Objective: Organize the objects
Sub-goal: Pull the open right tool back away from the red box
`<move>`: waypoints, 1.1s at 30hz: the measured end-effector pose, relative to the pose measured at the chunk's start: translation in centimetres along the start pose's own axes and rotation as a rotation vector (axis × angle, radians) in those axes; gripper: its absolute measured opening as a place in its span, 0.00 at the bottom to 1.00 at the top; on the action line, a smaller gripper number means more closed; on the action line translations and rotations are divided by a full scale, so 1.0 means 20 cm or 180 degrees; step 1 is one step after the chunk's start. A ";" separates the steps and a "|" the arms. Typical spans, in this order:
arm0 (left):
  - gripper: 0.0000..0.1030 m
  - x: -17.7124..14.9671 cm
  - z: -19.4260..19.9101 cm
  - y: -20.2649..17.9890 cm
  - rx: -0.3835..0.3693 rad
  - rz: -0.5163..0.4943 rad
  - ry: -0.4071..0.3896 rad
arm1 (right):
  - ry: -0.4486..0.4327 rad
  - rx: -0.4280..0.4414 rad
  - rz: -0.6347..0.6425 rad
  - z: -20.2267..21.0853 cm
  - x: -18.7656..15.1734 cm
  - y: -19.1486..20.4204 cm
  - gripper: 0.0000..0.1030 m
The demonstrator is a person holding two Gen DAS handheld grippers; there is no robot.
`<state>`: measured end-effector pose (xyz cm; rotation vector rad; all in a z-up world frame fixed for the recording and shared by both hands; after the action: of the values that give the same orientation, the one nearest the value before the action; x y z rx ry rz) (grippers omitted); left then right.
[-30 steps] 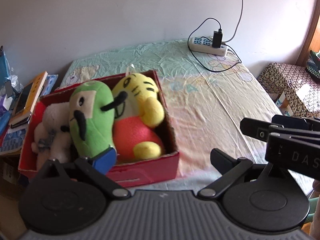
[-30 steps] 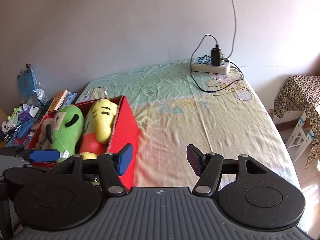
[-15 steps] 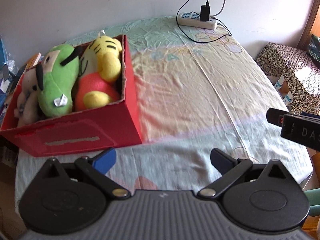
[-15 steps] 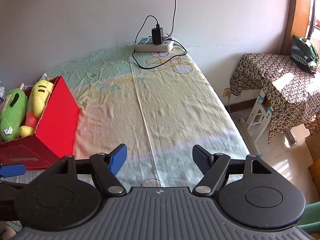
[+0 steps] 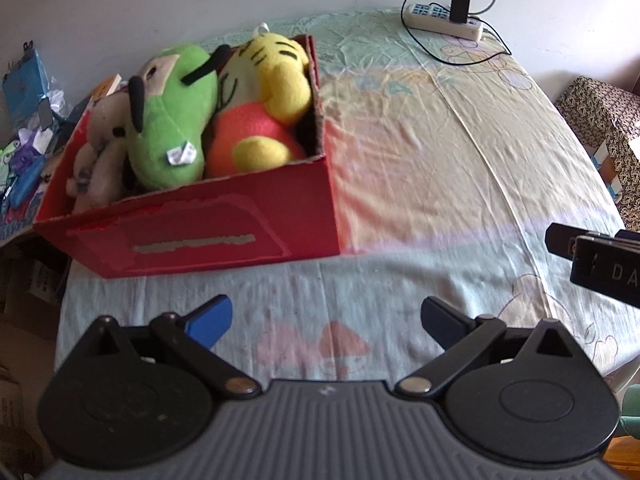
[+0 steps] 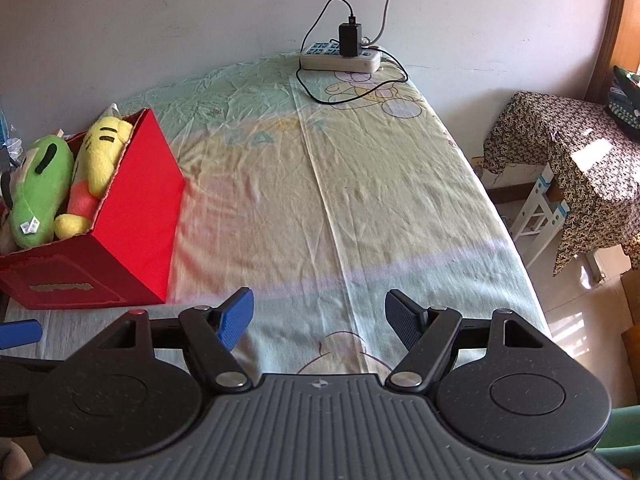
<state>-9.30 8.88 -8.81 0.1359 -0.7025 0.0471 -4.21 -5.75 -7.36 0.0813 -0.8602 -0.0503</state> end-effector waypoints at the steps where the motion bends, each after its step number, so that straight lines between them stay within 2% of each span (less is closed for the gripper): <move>1: 0.98 0.02 0.00 0.03 0.0007 0.0004 -0.0008 | -0.0014 -0.0010 0.0002 0.00 0.02 0.02 0.73; 14: 0.98 0.27 -0.04 0.44 0.0184 -0.0161 -0.0193 | -0.0118 -0.0063 0.0009 0.01 0.14 0.39 0.74; 19: 0.98 0.32 -0.07 0.50 0.0169 -0.0137 -0.0160 | 0.0004 -0.0016 -0.0017 -0.04 0.19 0.45 0.75; 23: 0.98 0.36 -0.07 0.54 0.0320 -0.0078 -0.0206 | 0.0009 0.0059 0.0108 -0.09 0.26 0.48 0.77; 30: 0.98 0.44 -0.09 0.60 0.0472 0.0072 -0.0102 | 0.0064 0.0253 0.0316 -0.14 0.40 0.55 0.77; 33: 0.98 0.46 -0.08 0.62 0.0468 0.0153 0.0014 | 0.0159 0.0318 0.0354 -0.15 0.43 0.58 0.77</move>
<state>-2.26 21.36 -2.75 0.2597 -0.6979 0.1450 3.77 5.36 -1.71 0.1278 -0.8160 0.0988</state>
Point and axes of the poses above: each gripper's, at about its wrist camera, not at the fingertips, and z roughly against the way its jaws point, y to its left, x to its top, the point moved 7 cm from there along -z, roughly the way its jaws point, and after that the axes turned 11 degrees about -y, right-handed, at the moved point
